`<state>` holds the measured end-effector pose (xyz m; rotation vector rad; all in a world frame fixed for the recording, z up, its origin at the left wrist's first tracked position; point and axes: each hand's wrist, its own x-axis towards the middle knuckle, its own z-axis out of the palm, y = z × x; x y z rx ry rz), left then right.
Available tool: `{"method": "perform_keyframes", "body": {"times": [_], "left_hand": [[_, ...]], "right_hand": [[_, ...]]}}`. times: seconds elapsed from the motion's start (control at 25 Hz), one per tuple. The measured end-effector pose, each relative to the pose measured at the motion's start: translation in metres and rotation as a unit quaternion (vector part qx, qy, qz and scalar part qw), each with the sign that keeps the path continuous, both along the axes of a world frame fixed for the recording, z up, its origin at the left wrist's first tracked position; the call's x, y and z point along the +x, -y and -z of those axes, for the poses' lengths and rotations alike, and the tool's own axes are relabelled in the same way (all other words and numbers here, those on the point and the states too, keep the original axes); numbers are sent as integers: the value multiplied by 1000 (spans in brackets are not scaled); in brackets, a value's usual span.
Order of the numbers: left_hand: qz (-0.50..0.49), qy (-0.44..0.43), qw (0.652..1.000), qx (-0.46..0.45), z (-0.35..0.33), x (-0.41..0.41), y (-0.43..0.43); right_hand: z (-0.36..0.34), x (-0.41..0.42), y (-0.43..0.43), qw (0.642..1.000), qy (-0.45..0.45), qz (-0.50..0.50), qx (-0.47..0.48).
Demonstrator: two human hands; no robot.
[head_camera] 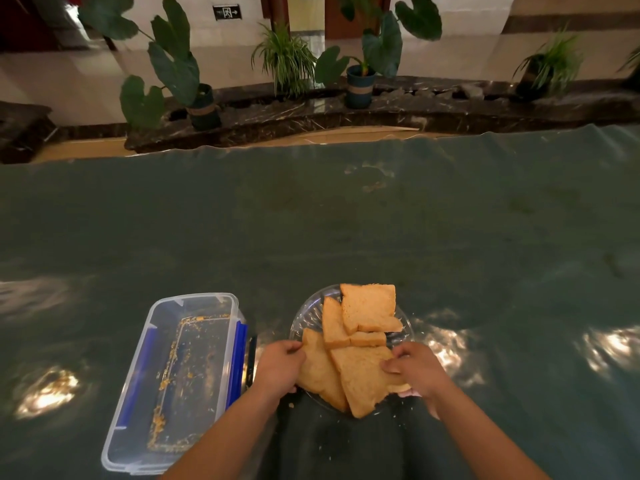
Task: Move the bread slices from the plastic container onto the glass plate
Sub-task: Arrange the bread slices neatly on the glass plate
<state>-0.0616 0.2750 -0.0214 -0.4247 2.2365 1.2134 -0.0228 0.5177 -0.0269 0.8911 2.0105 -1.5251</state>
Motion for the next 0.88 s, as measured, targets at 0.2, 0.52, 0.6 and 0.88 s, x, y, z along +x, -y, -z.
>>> {"method": "perform_keyframes", "body": {"times": [0.2,0.52,0.6,0.88], "left_hand": [[78,-61,993,-61,1,-11,-4],[65,-106,991,-47,12,-13,-11],[62,-105,991,-50,13,-13,-12],[99,-142,978,-117,18,-15,-13]], "right_hand": [[5,-7,-13,985,-40,-106,134],[29,-8,-6,937,-69,-171,297],[30,-14,-3,928,-72,-186,314],[35,-21,2,946,-76,-98,301]]}}
